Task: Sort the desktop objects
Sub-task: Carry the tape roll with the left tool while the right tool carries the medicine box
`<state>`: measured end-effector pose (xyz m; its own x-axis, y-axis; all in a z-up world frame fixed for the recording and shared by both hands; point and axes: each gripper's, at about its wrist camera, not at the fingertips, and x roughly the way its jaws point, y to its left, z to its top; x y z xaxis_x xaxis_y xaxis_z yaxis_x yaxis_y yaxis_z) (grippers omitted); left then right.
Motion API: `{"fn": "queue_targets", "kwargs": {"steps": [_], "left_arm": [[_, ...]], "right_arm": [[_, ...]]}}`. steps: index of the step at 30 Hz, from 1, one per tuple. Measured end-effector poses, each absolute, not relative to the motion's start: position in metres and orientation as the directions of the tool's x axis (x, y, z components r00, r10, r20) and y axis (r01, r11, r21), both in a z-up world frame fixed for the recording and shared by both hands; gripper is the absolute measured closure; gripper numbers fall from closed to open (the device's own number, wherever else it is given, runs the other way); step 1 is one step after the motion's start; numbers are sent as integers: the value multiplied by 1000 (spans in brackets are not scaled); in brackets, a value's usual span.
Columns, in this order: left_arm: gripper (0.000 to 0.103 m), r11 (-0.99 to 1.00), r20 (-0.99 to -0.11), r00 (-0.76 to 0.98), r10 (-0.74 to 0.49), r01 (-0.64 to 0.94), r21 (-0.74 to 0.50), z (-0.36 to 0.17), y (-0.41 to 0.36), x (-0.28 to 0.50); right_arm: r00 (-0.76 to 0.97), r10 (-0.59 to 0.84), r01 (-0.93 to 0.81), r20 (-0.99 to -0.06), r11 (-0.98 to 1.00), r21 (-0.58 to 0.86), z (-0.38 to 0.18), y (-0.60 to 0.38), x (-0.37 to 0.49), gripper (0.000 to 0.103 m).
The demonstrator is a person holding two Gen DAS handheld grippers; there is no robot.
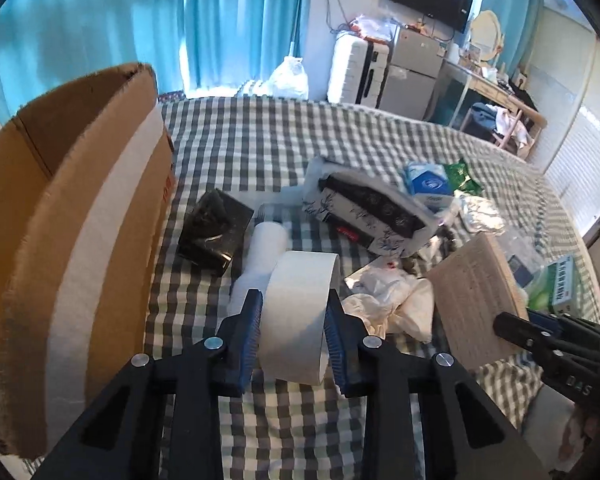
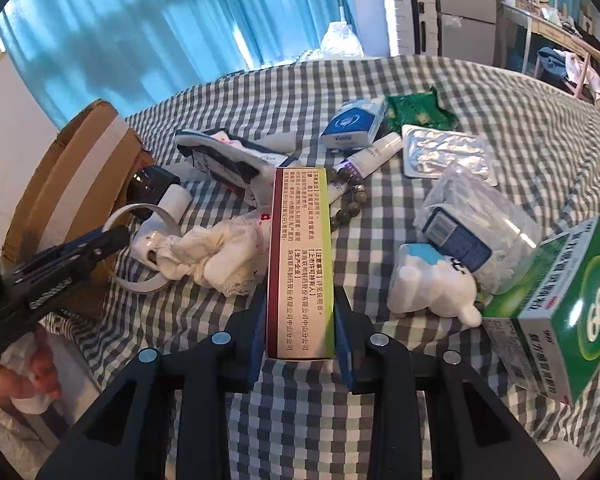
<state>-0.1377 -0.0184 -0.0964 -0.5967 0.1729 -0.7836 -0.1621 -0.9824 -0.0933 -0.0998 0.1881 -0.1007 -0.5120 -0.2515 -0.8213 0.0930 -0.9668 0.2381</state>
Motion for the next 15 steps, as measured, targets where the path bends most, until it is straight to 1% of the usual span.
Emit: {"fn": "queue_targets", "kwargs": {"steps": [4, 11, 15], "left_arm": [[72, -978, -770, -606, 202, -168, -124, -81, -22, -130], [72, -975, -734, -644, 216, -185, -124, -51, -17, -107], [72, -975, -719, -662, 213, -192, -112, -35, -13, -92]], "right_arm": [[-536, -244, 79, -808, -968, 240, -89, 193, -93, 74], [-596, -252, 55, -762, -960, 275, -57, 203, -65, 74], [-627, -246, 58, -739, -961, 271, -38, 203, -46, 74]]}}
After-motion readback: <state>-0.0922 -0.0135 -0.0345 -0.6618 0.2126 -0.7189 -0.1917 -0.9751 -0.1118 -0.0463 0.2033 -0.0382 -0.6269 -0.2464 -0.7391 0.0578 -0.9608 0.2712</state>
